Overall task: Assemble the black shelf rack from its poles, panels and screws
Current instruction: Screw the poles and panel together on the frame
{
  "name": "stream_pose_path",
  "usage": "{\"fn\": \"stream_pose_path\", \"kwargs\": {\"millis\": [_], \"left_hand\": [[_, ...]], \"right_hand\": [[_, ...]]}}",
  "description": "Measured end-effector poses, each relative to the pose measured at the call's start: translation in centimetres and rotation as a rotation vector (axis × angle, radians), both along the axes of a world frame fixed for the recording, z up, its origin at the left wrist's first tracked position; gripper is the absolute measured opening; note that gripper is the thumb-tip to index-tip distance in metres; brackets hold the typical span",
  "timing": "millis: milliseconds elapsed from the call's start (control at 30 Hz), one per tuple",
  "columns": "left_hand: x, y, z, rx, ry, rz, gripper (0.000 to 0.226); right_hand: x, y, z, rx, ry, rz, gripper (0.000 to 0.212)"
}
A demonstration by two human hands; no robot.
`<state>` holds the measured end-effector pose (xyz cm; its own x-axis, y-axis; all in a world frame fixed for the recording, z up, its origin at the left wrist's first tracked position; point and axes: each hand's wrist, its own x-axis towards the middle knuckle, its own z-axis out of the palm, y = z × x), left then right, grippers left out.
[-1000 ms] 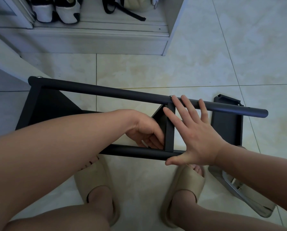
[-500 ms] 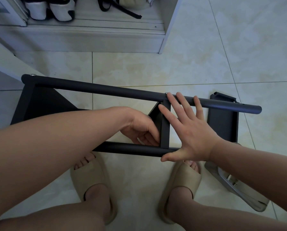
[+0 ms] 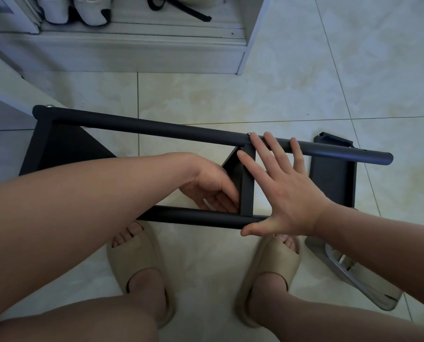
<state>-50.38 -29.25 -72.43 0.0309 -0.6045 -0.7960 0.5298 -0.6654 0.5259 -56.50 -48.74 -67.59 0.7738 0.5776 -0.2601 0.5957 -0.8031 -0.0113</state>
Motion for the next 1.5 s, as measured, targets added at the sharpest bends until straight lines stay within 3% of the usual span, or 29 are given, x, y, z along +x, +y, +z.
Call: {"fn": "stream_pose_path", "kwargs": {"millis": [400, 567, 867, 1100, 1500], "left_hand": [[0.5, -0.2, 0.0, -0.027, -0.038, -0.043, 0.021], [0.8, -0.6, 0.1, 0.013, -0.086, -0.113, 0.013], [1.1, -0.7, 0.1, 0.038, -0.03, -0.099, 0.036], [1.5, -1.1, -0.1, 0.068, -0.01, -0.162, 0.015], [2.3, -1.1, -0.2, 0.051, 0.077, -0.246, 0.015]], "right_hand": [[0.0, 0.1, 0.1, 0.001, 0.01, -0.001, 0.132], [0.0, 0.1, 0.2, -0.01, 0.017, -0.003, 0.132], [0.0, 0.0, 0.0, 0.0, 0.01, -0.005, 0.131], [0.0, 0.0, -0.2, -0.007, 0.003, -0.002, 0.132], [0.3, 0.0, -0.3, 0.011, 0.026, -0.001, 0.132]]}}
